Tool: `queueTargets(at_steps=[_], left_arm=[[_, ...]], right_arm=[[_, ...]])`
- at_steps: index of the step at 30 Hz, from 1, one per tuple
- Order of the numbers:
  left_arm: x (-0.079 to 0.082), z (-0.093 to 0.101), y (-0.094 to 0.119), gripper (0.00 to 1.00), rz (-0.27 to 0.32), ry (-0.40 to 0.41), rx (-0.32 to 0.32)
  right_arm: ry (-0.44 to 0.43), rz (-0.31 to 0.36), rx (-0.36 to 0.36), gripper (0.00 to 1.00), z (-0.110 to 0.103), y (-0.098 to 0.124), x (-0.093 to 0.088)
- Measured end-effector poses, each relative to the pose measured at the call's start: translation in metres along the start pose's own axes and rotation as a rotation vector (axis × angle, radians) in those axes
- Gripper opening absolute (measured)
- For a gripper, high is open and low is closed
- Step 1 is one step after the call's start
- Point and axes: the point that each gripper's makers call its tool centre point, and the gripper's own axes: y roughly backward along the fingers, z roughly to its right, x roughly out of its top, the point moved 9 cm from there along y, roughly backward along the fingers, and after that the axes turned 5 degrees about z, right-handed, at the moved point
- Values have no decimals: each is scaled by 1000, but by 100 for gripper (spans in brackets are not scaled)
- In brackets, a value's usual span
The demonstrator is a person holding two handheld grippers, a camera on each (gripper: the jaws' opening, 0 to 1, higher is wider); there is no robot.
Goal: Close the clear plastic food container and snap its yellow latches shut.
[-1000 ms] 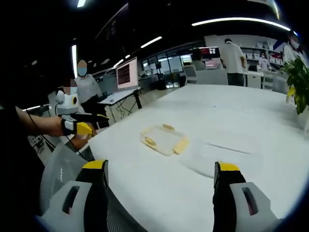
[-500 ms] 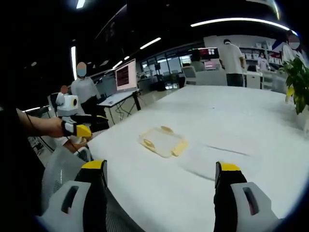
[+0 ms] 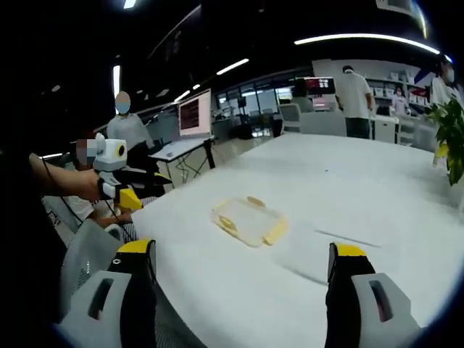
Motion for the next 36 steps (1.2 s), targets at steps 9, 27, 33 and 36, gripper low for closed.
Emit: queueTargets(at_steps=[9, 27, 33, 36], left_arm=[[3, -14, -7, 99, -41, -28, -69], [2, -45, -22, 97, -116, -64, -174], [3, -55, -32, 97, -143, -84, -216], [4, -59, -35, 97, -155, -100, -233]], right_arm=[[37, -25, -19, 99, 5, -12, 7], [57, -86, -8, 98, 5, -46, 14], [67, -104, -6, 97, 7, -56, 16], [73, -123, -13, 97, 10, -59, 15]])
